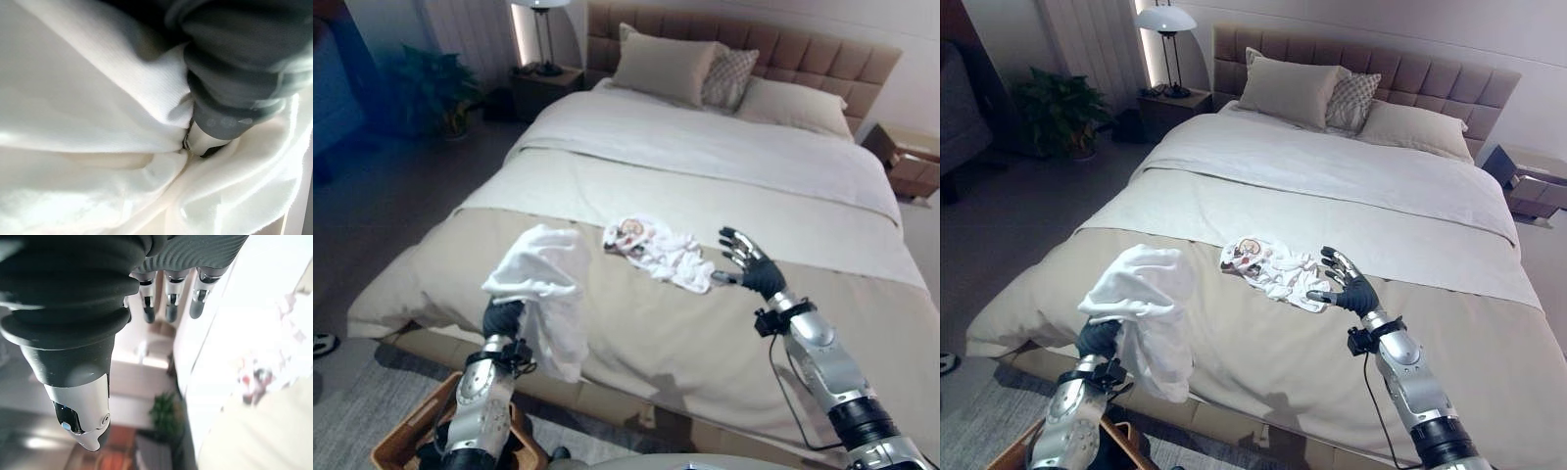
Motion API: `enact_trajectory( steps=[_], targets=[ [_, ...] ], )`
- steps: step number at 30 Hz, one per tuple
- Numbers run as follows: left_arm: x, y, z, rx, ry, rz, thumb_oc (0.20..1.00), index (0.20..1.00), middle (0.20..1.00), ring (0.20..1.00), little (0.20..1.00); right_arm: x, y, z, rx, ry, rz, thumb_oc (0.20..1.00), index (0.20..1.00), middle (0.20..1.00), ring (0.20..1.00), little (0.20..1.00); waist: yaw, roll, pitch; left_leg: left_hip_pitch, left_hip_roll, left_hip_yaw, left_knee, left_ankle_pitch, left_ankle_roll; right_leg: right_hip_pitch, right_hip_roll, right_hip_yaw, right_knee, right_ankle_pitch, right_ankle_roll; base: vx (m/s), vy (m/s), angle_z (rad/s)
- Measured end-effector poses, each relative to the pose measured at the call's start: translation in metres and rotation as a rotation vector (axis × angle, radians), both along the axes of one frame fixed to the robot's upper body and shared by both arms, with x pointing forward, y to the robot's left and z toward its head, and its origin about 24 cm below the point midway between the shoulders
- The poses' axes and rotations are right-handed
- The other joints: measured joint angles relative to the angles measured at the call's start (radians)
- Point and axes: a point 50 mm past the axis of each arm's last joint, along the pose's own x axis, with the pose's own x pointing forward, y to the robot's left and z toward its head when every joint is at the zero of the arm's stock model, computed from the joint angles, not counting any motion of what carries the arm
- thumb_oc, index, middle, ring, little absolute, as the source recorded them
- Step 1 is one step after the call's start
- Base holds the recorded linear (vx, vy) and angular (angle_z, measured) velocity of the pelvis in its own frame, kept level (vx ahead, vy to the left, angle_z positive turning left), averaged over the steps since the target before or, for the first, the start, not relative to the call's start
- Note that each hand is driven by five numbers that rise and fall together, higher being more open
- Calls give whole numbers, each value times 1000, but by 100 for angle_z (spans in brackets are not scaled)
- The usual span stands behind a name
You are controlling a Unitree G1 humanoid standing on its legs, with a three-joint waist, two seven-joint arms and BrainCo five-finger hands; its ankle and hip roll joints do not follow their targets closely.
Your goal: Pick up clothes into the bucket
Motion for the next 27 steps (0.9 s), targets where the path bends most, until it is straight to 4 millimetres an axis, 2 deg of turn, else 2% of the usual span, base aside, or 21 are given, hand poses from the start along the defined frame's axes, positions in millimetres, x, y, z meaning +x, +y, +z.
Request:
enact_trajectory(
  steps=[5, 7, 8, 9, 10, 11, 12, 13, 14, 15, 16, 17, 18, 19, 20, 21, 23, 24, 27],
  targets=[
    [-8, 8, -4, 68, 45, 80, 200, 200, 200, 200, 200, 0, 6, -3, -13, -4, -21, 1000, 1000, 1000, 1000, 1000, 11, 4, 26, 6, 2, -45, 17, -1, -2, 42, 5, -42, 3, -13, -2, -17, -53, 24],
    [-8, 10, -3, 88, 51, 105, 200, 200, 200, 200, 200, 1, 8, -5, -13, 4, -17, 1000, 1000, 1000, 1000, 1000, 48, 8, 53, 13, 8, -63, 28, -3, -2, 58, 8, -59, 32, -32, -4, -260, -156, 30],
    [-7, 9, -2, 105, 51, 112, 200, 200, 200, 200, 200, 0, 10, -9, -16, 18, -12, 1000, 1000, 1000, 1000, 1000, 66, 15, 63, -13, 8, -93, 55, 4, -13, 52, 15, -84, 56, -45, -7, -392, -179, 69],
    [-1, 7, 5, 106, 19, 119, 200, 200, 200, 200, 200, 0, 12, -10, -22, 23, 1, 1000, 1000, 1000, 1000, 1000, 69, 4, 81, -51, 10, -139, 86, 0, -18, 52, 18, -119, 76, -65, -7, -215, -86, 78],
    [1, 7, 7, 107, 9, 120, 200, 200, 200, 200, 200, 0, 13, -11, -20, 25, 3, 1000, 1000, 1000, 1000, 1000, 60, 5, 85, -58, 15, -156, 88, -4, -24, 40, 14, -130, 89, -80, -12, -282, -93, 83],
    [3, 8, 9, 116, 5, 132, 200, 200, 200, 200, 200, 1, 16, -10, -17, 21, 14, 1000, 1000, 1000, 1000, 1000, 78, 7, 91, -92, 24, -185, 94, 10, -30, 16, 21, -149, 118, -91, -17, -266, -33, 65],
    [4, 9, 11, 120, 2, 146, 200, 200, 200, 200, 200, 3, 21, -10, -20, 22, 31, 1000, 1000, 1000, 1000, 1000, 105, 28, 109, -137, 26, -222, 97, 31, -39, -4, 35, -185, 146, -104, -16, -413, -20, 77],
    [8, 6, 13, 126, -9, 142, 200, 200, 200, 200, 200, 3, 20, -10, -24, 22, 29, 1000, 1000, 1000, 1000, 1000, 88, 18, 107, -150, 28, -248, 98, 32, -43, -11, 27, -206, 154, -116, -21, -268, 34, 120],
    [16, 1, 19, 137, -32, 130, 200, 200, 200, 200, 200, 4, 16, -7, -42, 12, 29, 1000, 1000, 1000, 1000, 1000, 92, 60, 131, -223, 31, -252, 86, 74, 9, -32, 51, -261, 204, -160, -30, -244, 51, 148],
    [23, -2, 25, 140, -55, 118, 200, 200, 200, 200, 200, 4, 13, -5, -53, 4, 24, 1000, 1000, 1000, 1000, 1000, 61, 53, 140, -247, 39, -225, 96, 61, 27, -40, 42, -261, 211, -175, -53, -148, 55, 186],
    [32, 2, 38, 166, -104, 123, 200, 200, 200, 200, 200, 8, 17, -5, -51, 4, 28, 1000, 1000, 1000, 1000, 1000, 66, -1, 172, -311, 52, -65, 164, 7, 54, -117, -38, -268, 282, -205, -80, -117, 51, 109],
    [30, 7, 39, 176, -104, 138, 200, 200, 200, 200, 200, 12, 22, -4, -44, 0, 38, 1000, 1000, 1000, 1000, 1000, 81, -24, 176, -327, 42, -44, 236, 2, 49, -149, -68, -252, 306, -210, -88, -48, 120, 23],
    [27, 13, 38, 182, -92, 171, 200, 200, 200, 200, 200, 17, 32, 0, -40, -16, 67, 1000, 1000, 1000, 1000, 1000, 94, -25, 181, -302, 38, -25, 337, -15, 33, -176, -92, -234, 320, -200, -75, 74, 78, -36],
    [27, 14, 37, 180, -89, 177, 200, 200, 200, 200, 200, 17, 32, 0, -40, -19, 68, 1000, 1000, 1000, 1000, 1000, 92, -8, 181, -262, 48, -16, 311, -43, 20, -166, -90, -237, 320, -179, -56, 57, 152, 15],
    [31, 12, 41, 173, -105, 179, 200, 200, 200, 200, 200, 16, 31, -1, -33, -13, 53, 1000, 1000, 1000, 1000, 1000, 56, 1, 197, -197, 46, -16, 219, -70, -4, -142, -108, -266, 343, -165, -42, 50, 47, 52],
    [32, 12, 43, 171, -116, 185, 200, 200, 200, 200, 200, 15, 33, -4, -34, -3, 60, 1000, 1000, 1000, 1000, 1000, 57, -9, 201, -184, 31, -8, 202, -52, -1, -134, -114, -271, 341, -155, -37, -64, 213, 58],
    [40, 14, 53, 194, -148, 181, 200, 200, 200, 200, 200, 12, 34, -5, -26, -1, 59, 1000, 1000, 1000, 1000, 1000, 70, -35, 209, -225, -1, -40, 225, -50, -1, -123, -135, -288, 328, -145, -22, -53, 223, 42],
    [42, 14, 56, 200, -158, 180, 200, 200, 200, 200, 200, 13, 33, -4, -28, -4, 56, 1000, 1000, 1000, 1000, 1000, 61, -42, 209, -234, -5, -52, 235, -50, -1, -127, -141, -299, 336, -145, -22, -7, 153, 46],
    [43, 22, 63, 224, -167, 211, 200, 200, 200, 200, 200, 16, 37, -1, -14, -18, 54, 1000, 1000, 1000, 1000, 1000, 71, -39, 231, -287, -25, -68, 274, -50, 0, -164, -163, -292, 370, -146, -24, -109, 137, 22]
  ],
)
